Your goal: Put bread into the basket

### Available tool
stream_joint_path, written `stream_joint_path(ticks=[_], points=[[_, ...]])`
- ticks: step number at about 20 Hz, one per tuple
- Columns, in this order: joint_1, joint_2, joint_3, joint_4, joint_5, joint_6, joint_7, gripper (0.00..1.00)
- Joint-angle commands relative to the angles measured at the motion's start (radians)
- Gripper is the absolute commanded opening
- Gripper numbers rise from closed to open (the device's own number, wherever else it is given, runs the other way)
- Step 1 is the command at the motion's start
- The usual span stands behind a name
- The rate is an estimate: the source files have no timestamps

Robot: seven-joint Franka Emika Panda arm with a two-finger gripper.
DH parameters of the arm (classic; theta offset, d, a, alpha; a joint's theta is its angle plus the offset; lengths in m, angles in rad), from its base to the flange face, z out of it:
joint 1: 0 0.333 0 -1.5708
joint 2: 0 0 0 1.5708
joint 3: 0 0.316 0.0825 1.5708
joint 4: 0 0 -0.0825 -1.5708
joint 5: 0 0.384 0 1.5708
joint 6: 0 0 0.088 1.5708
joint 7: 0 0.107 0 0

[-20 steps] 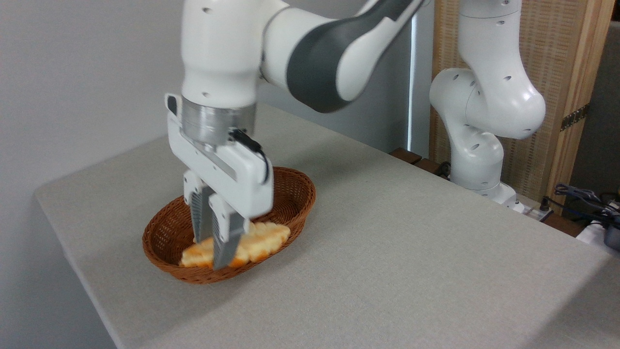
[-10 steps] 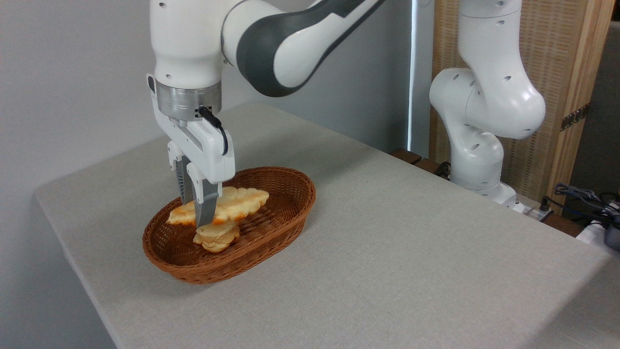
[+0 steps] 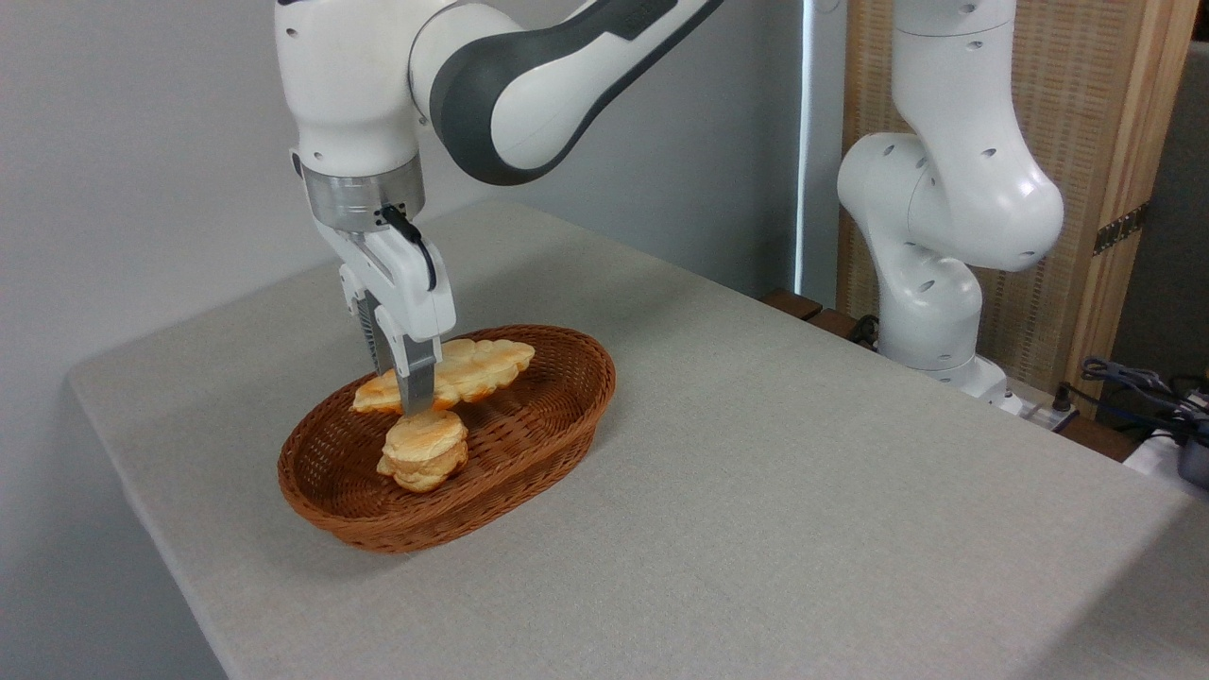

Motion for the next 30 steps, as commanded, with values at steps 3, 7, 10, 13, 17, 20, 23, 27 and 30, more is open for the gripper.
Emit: stream_joint_path(ticks=[3,7,10,13,17,20,23,27,30], points=[[0.002,-0.006,0.001,0.002,0.002,-0.027,-0.003,1.00],[0.004,-0.006,0.006,0.004,0.002,-0.027,0.000,1.00],[0.005,-0.009,0.012,0.005,0.002,-0.027,0.000,1.00],[0.012,-0.017,0.020,0.017,0.002,-0.019,0.000,1.00],[0.015,-0.017,0.072,0.059,0.002,-0.018,0.000,1.00],[0.015,-0.018,0.110,0.085,0.002,-0.018,0.000,1.00],[0.015,-0.018,0.141,0.086,0.020,-0.014,0.000,1.00],[0.015,-0.040,0.182,0.086,0.037,-0.016,0.000,1.00],[0.015,-0.041,0.202,0.086,0.043,-0.018,0.000,1.00]])
